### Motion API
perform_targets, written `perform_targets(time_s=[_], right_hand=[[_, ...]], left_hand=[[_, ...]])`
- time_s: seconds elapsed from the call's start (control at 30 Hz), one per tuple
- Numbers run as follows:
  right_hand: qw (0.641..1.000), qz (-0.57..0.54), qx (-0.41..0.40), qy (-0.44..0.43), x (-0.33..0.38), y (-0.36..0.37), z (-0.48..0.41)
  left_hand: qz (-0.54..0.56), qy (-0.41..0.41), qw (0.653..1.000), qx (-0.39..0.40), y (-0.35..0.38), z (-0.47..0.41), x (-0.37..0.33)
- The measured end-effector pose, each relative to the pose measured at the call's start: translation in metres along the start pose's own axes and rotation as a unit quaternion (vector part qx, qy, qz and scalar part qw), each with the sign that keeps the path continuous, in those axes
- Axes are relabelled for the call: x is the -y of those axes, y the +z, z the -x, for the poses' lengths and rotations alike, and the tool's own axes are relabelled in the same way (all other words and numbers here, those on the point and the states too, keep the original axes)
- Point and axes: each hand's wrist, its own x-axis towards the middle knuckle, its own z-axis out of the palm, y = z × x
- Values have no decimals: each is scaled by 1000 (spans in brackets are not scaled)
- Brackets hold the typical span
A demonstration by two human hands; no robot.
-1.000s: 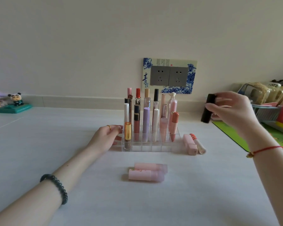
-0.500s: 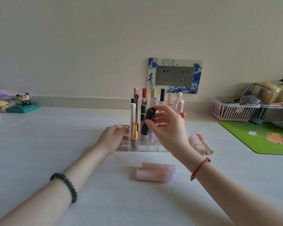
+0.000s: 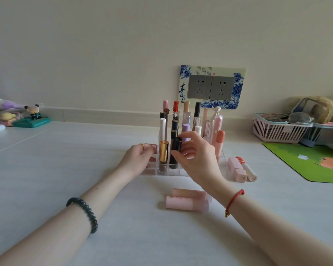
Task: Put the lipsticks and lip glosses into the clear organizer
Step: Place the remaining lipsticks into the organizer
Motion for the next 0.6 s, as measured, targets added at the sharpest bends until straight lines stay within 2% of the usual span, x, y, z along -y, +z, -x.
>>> perform_targets(time_s=[0.27, 0.6], right_hand=[[999, 50, 18, 10, -5, 3, 2], [998, 61, 25, 25, -5, 3, 0]], left_hand=[[-2, 7, 1000, -1, 0, 0, 0], [2, 3, 1000, -1, 0, -1, 2]])
